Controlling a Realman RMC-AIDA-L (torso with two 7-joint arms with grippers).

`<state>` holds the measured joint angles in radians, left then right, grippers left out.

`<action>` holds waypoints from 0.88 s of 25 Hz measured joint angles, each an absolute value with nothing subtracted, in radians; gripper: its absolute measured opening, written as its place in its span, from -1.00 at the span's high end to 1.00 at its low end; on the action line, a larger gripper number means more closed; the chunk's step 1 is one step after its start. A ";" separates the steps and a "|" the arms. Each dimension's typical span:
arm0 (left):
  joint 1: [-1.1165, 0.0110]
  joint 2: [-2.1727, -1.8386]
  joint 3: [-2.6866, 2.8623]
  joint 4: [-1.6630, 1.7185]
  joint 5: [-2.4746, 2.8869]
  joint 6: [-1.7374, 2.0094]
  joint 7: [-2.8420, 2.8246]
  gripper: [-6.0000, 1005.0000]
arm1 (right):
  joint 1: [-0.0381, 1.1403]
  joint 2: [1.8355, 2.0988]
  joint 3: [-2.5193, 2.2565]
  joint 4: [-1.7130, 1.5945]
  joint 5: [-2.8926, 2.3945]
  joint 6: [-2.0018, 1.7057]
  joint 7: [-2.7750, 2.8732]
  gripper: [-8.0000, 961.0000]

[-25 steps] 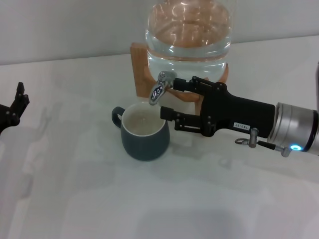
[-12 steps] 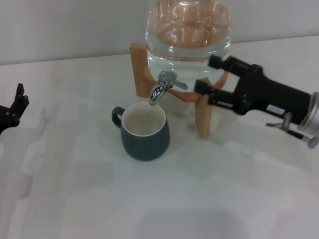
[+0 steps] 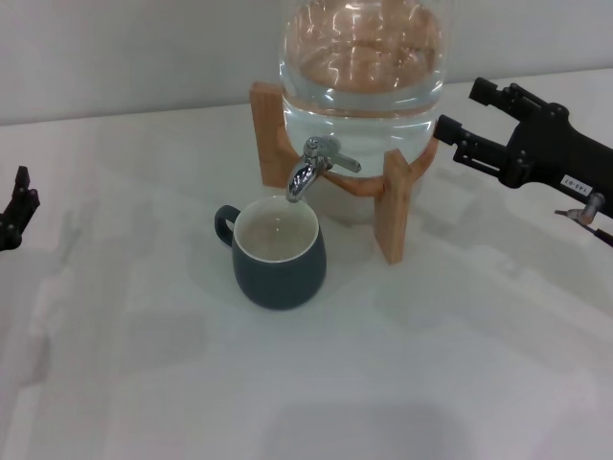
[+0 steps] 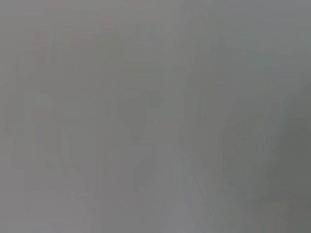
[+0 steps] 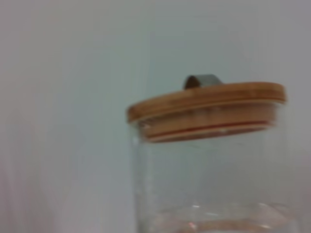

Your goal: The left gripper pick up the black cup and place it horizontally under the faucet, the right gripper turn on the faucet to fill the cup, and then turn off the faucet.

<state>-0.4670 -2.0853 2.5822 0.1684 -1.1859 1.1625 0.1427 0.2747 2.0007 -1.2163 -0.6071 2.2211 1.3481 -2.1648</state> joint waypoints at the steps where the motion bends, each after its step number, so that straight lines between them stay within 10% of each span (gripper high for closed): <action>1: -0.468 -2.085 2.582 0.165 -1.187 1.162 0.143 -0.77 | 0.274 2.002 -1.210 -0.607 2.221 1.332 -2.174 -0.72; 22: -0.473 -2.083 2.490 0.135 -1.240 1.150 0.151 -0.77 | 0.316 2.011 -1.019 -0.412 2.433 1.205 -2.488 -0.72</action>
